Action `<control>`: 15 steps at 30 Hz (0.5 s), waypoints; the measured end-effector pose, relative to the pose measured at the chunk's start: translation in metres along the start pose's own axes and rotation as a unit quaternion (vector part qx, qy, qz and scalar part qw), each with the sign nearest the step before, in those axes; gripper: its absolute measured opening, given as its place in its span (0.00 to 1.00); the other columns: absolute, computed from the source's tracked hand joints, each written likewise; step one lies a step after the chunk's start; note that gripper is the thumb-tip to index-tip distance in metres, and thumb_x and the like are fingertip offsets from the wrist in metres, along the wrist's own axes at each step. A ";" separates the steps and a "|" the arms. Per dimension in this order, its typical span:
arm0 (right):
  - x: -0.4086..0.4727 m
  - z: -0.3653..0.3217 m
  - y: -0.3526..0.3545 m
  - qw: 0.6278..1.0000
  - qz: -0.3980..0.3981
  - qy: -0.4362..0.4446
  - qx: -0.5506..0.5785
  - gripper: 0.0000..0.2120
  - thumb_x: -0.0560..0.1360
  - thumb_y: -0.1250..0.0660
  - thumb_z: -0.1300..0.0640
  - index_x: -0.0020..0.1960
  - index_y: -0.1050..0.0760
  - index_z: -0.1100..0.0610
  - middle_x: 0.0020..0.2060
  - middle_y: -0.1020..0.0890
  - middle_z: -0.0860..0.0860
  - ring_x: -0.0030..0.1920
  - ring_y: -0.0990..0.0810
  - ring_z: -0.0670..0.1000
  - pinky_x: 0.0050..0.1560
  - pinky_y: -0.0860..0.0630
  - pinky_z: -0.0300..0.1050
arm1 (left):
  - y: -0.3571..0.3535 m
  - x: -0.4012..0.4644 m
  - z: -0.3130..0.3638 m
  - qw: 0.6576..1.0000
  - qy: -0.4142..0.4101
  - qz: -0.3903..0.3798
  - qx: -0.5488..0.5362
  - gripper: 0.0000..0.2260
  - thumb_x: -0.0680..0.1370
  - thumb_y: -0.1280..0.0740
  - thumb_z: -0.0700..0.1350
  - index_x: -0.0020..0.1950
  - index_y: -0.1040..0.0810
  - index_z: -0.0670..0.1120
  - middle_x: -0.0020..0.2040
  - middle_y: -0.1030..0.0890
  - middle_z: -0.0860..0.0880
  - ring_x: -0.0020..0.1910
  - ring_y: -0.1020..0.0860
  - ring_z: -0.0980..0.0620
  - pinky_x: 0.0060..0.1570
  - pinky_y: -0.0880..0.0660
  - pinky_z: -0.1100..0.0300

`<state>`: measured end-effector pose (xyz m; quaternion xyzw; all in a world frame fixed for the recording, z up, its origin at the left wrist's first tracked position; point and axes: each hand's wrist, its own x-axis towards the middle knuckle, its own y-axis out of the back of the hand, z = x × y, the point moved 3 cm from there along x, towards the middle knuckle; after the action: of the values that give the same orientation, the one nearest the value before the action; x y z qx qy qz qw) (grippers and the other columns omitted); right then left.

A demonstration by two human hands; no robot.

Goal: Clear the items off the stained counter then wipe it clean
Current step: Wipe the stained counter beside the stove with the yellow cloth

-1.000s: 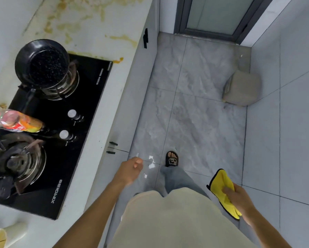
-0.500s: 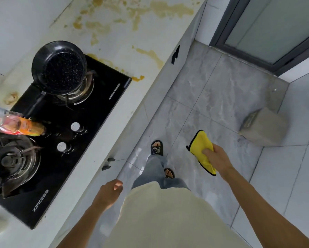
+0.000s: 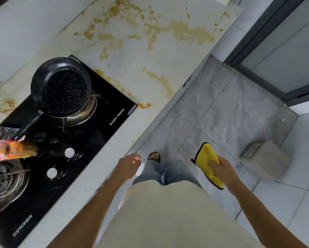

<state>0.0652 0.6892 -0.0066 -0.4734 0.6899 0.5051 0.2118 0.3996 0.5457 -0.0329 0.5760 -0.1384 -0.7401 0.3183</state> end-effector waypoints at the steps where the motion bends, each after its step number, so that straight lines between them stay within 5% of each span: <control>1: 0.004 0.000 0.007 1.000 -0.002 -0.005 -0.008 0.10 0.79 0.35 0.63 0.41 0.33 0.56 0.33 0.36 0.55 0.36 0.36 0.53 0.40 0.40 0.52 | 0.007 0.005 0.015 1.000 -0.006 0.009 -0.022 0.16 0.87 0.43 0.52 0.63 0.17 0.48 0.61 0.15 0.45 0.55 0.17 0.46 0.54 0.23 0.58; 6: 0.036 -0.005 0.045 0.998 -0.010 -0.022 -0.050 0.07 0.78 0.35 0.63 0.43 0.30 0.60 0.32 0.32 0.55 0.34 0.33 0.53 0.39 0.37 0.50 | 0.023 0.030 0.060 0.992 -0.030 -0.019 -0.121 0.14 0.86 0.39 0.51 0.68 0.19 0.53 0.66 0.17 0.48 0.62 0.19 0.47 0.61 0.23 0.56; 10: 0.084 -0.030 0.074 0.994 -0.034 0.004 -0.102 0.13 0.80 0.35 0.62 0.56 0.26 0.72 0.38 0.26 0.64 0.38 0.28 0.56 0.40 0.33 0.49 | 0.021 0.037 0.074 0.987 0.014 0.025 -0.155 0.13 0.85 0.38 0.50 0.66 0.19 0.56 0.61 0.15 0.50 0.52 0.17 0.52 0.48 0.24 0.60; 15: 0.124 -0.120 0.090 0.977 -0.089 0.108 -0.159 0.11 0.81 0.36 0.62 0.54 0.24 0.72 0.44 0.23 0.72 0.46 0.24 0.74 0.49 0.24 0.68 | 0.011 0.035 0.087 0.968 0.034 0.116 -0.222 0.12 0.86 0.36 0.47 0.66 0.18 0.54 0.58 0.14 0.52 0.53 0.18 0.54 0.47 0.27 0.70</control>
<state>-0.0479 0.5305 -0.0096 -0.6123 0.5748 0.5333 0.1016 0.3163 0.5012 -0.0277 0.4962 -0.0253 -0.6901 0.5262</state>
